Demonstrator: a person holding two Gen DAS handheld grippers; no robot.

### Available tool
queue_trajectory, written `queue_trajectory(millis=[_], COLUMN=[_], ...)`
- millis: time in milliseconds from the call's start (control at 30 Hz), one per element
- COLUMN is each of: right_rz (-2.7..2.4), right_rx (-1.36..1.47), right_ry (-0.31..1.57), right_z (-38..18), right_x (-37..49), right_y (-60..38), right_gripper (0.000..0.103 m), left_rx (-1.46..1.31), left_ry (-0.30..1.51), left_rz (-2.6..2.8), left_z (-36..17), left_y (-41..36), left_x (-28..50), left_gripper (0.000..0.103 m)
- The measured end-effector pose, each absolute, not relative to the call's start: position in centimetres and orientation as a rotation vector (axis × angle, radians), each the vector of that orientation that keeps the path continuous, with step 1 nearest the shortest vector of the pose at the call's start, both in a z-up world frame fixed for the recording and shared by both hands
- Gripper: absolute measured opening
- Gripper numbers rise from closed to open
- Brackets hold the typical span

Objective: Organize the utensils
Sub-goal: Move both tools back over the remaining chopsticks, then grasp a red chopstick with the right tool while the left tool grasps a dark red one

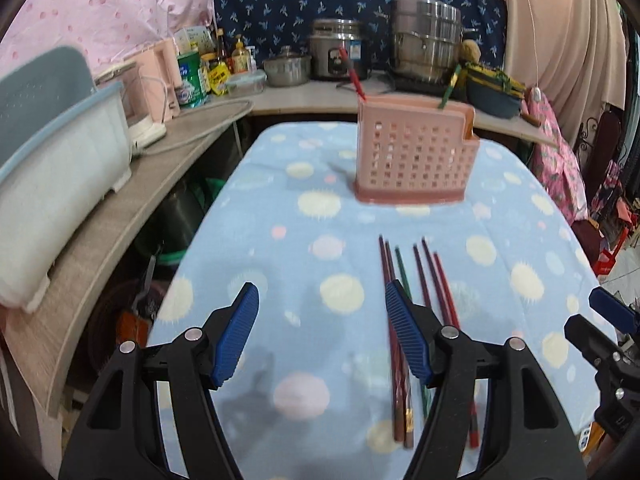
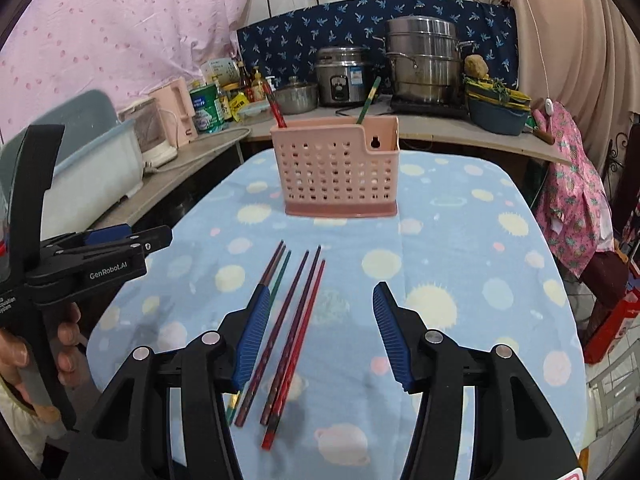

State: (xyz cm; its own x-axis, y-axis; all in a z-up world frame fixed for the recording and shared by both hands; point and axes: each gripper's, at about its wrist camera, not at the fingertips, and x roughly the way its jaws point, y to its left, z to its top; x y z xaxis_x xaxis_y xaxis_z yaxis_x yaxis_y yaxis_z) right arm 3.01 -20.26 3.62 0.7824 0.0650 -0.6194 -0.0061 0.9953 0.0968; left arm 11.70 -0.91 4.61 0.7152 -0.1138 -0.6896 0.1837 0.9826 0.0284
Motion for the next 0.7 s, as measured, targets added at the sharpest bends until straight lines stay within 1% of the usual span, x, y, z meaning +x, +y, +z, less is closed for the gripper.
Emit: queue_trajectory(millis=[267, 500, 600, 667, 700], right_rz=[0.054, 0.086, 0.098, 0.103, 0.101], right_rx=[0.145, 0.094, 0.094, 0.091, 0.088], right_ry=[0.784, 0.818, 0.827, 0.837, 0.84], right_z=[-2.3, -5.1, -5.8, -6.3, -6.4], right_x=[0.2, -0.2, -0.2, -0.1, 0.0], right_y=[-18.9, -16.2, -15.6, -15.3, -15.2], right_gripper=[0.052, 0.052, 0.048, 0.04, 0.038], left_rx=[0.054, 0.044, 0.044, 0.048, 0.049], left_ry=[0.826, 0.866, 0.87, 0.872, 0.875], left_rz=[-0.151, -0.135, -0.14, -0.141, -0.142], left_z=[0.4, -1.7, -2.1, -2.3, -2.4], left_y=[0.4, 1.2, 1.3, 1.4, 1.4], left_x=[8.5, 7.3, 6.9, 6.7, 6.7], left_gripper=[0.063, 0.063, 0.063, 0.063, 0.063])
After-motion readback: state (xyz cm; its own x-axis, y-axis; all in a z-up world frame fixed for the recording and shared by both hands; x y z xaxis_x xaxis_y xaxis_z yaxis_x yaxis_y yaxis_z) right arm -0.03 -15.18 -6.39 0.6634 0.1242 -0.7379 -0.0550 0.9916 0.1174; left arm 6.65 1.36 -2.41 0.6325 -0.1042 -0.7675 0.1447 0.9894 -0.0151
